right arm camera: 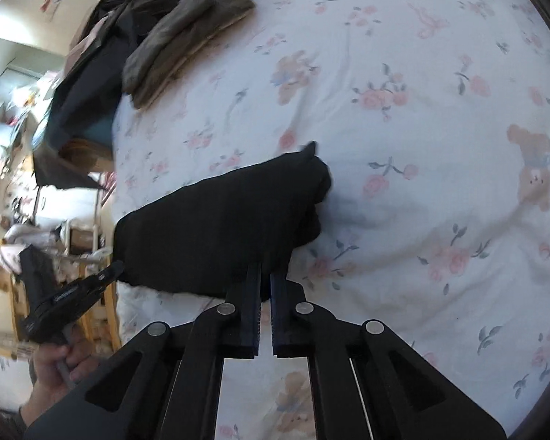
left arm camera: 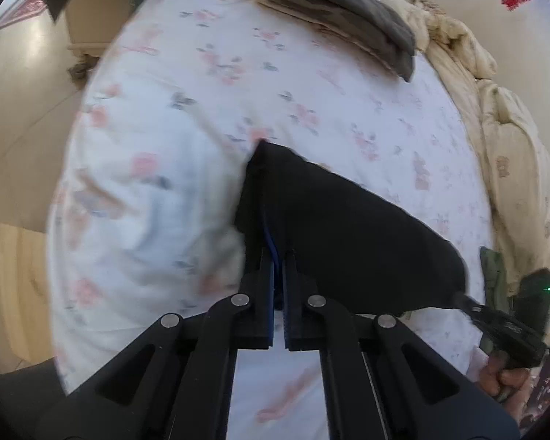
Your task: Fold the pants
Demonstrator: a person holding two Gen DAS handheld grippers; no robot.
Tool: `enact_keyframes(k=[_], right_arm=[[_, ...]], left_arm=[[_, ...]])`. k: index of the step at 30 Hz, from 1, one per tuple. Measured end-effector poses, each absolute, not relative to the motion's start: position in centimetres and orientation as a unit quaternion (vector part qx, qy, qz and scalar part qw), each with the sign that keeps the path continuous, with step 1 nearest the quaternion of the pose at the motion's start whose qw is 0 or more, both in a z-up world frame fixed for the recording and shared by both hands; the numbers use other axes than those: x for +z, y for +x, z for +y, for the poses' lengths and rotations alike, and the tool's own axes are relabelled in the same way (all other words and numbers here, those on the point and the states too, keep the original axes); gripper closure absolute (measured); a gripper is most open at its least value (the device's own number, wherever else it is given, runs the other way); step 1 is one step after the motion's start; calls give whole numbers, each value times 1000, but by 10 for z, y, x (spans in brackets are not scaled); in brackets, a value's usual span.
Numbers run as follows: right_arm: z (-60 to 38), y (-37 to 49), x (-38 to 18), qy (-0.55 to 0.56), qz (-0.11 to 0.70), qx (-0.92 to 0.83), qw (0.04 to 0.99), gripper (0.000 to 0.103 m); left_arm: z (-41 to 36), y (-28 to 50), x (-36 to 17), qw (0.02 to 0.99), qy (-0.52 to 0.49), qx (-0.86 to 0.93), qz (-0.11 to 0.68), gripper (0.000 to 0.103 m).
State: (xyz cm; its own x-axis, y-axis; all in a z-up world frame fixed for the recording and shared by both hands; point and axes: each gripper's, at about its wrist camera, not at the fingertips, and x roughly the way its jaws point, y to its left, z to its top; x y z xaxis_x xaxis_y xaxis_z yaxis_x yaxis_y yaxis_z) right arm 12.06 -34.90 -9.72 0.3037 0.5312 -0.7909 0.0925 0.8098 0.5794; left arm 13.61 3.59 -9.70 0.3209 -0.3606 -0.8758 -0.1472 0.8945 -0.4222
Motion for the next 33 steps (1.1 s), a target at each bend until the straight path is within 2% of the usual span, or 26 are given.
enact_keyframes(k=[5, 13, 16, 18, 20, 22, 27, 30, 33], right_arm=[[-366, 102, -88, 292, 559, 145, 762, 101], [-350, 98, -136, 237, 644, 108, 719, 101], [-354, 101, -137, 247, 639, 102, 722, 100], [-358, 100, -135, 261, 637, 102, 718, 94], [-363, 98, -126, 249, 632, 89, 729, 93], [-365, 98, -117, 245, 622, 81, 739, 93], [-385, 106, -82, 246, 551, 40, 796, 93], [-362, 121, -62, 219, 516, 83, 824, 93], [-316, 136, -58, 176, 501, 130, 837, 93]], left_arm=[[50, 128, -96, 786, -196, -39, 585, 102], [39, 130, -118, 780, -126, -13, 613, 101], [35, 129, -123, 772, -123, -16, 623, 96], [36, 126, -120, 771, -123, -9, 625, 89], [39, 123, -116, 768, -119, 2, 629, 76], [45, 121, -111, 764, -131, 8, 632, 69], [60, 122, -77, 790, -192, 12, 583, 68], [30, 139, -58, 829, -158, -32, 536, 71], [-5, 153, -67, 832, -139, -89, 530, 73]])
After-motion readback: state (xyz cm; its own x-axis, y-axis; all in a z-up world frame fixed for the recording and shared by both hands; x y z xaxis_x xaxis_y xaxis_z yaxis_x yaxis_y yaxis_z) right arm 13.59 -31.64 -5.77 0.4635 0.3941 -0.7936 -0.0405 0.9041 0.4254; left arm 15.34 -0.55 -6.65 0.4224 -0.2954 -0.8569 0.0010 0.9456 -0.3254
